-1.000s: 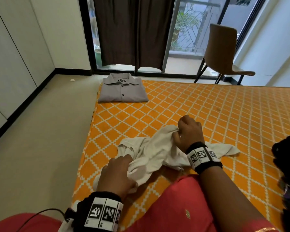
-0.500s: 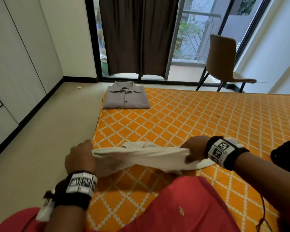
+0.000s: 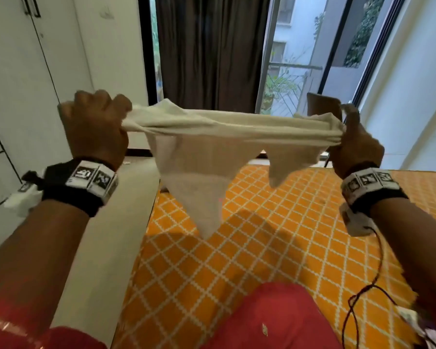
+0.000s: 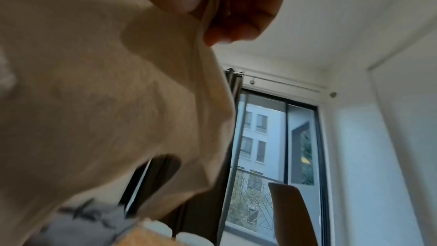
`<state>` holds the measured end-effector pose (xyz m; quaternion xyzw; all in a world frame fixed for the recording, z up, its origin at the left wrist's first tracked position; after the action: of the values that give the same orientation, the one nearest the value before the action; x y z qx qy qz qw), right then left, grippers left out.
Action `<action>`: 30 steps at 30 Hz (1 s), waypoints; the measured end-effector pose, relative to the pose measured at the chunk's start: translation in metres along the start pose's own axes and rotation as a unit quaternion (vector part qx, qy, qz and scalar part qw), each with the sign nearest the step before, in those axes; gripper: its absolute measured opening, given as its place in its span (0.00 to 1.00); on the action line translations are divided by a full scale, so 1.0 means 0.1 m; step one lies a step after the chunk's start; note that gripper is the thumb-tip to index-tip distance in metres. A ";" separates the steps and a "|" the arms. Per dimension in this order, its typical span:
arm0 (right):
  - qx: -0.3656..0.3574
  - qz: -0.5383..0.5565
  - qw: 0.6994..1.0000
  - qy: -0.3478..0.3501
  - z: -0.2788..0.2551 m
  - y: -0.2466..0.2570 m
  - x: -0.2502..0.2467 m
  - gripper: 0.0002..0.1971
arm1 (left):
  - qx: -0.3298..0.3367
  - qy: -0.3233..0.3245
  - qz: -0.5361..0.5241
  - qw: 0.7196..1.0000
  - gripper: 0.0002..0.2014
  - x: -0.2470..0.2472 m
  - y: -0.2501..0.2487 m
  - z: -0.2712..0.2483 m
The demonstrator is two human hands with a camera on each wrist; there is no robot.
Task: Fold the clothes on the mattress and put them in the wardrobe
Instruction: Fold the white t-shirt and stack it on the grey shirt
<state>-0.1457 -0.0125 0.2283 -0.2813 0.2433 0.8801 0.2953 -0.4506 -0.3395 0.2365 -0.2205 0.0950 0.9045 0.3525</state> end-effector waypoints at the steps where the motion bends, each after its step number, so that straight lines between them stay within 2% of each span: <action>1: -0.043 -0.020 0.998 0.028 -0.10 -0.05 -0.03 0.34 | 0.028 0.005 -0.014 1.000 0.08 -0.03 0.03 -0.12; 3: -0.111 -0.102 0.974 0.170 -0.41 -0.21 0.07 0.39 | 0.080 0.054 -0.044 0.994 0.06 -0.02 0.03 -0.55; 5: -0.143 -0.220 0.902 0.342 -0.83 -0.42 0.32 0.34 | 0.123 0.180 -0.072 0.973 0.07 0.10 -0.08 -1.13; 6: -0.150 -0.254 0.868 0.399 -1.06 -0.51 0.45 0.29 | 0.146 0.248 -0.075 0.955 0.07 0.20 -0.16 -1.40; 7: -0.147 -0.259 0.846 0.442 -1.28 -0.60 0.57 0.22 | 0.163 0.319 -0.055 0.932 0.04 0.26 -0.26 -1.63; 8: -0.142 -0.256 0.831 0.474 -1.49 -0.68 0.68 0.17 | 0.175 0.408 -0.026 0.896 0.04 0.35 -0.36 -1.88; 10: -0.122 -0.252 0.806 0.521 -1.90 -0.82 0.88 0.12 | 0.172 0.560 0.020 0.810 0.13 0.51 -0.50 -2.37; 11: -0.114 -0.245 0.800 0.536 -2.09 -0.89 0.95 0.13 | 0.166 0.618 0.024 0.768 0.14 0.56 -0.56 -2.56; 12: -0.114 -0.229 0.796 0.549 -2.25 -0.91 1.01 0.15 | 0.161 0.653 0.015 0.740 0.13 0.59 -0.61 -2.68; 13: -0.116 -0.211 0.799 0.552 -2.40 -0.93 1.05 0.17 | 0.155 0.669 0.002 0.727 0.12 0.60 -0.65 -2.75; 15: -0.133 -0.201 0.803 0.545 -2.57 -0.90 1.06 0.22 | 0.159 0.673 -0.006 0.722 0.13 0.65 -0.63 -2.80; 16: -0.156 -0.193 0.816 0.522 -2.62 -0.88 1.08 0.25 | 0.166 0.671 -0.001 0.723 0.15 0.69 -0.60 -2.80; 18: -0.189 -0.151 0.852 0.465 -2.68 -0.88 1.15 0.24 | 0.157 0.673 -0.007 0.723 0.18 0.78 -0.53 -2.84; 19: -0.175 -0.082 0.857 0.478 -2.73 -0.89 1.19 0.25 | 0.147 0.677 -0.017 0.721 0.18 0.79 -0.51 -2.85; 23: -0.095 -0.073 0.820 0.560 -2.66 -0.84 1.24 0.32 | 0.050 0.646 -0.088 0.757 0.20 0.81 -0.50 -2.85; 26: -0.146 -0.133 0.794 0.574 -2.60 -0.83 1.31 0.31 | -0.031 0.616 -0.100 0.780 0.22 0.79 -0.51 -2.81; 28: -0.109 -0.144 0.794 0.581 -2.59 -0.80 1.33 0.25 | -0.088 0.591 -0.102 0.795 0.23 0.79 -0.49 -2.79; 30: -0.047 -0.148 0.817 0.555 -2.55 -0.81 1.30 0.22 | -0.153 0.529 -0.128 0.825 0.20 0.74 -0.46 -2.70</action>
<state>-0.0898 -0.0568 -0.0601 -0.7681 0.2795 0.5311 0.2231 -0.3781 -0.3501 -0.0378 -0.7264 0.0981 0.5989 0.3227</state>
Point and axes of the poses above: each hand's wrist, its own z-axis towards the middle knuckle, its own x-axis out of the palm, y = z × x, the point moved 1 cm from there along z, towards the middle knuckle, and after that the axes turned 2 degrees about y, right-handed, at the moved point
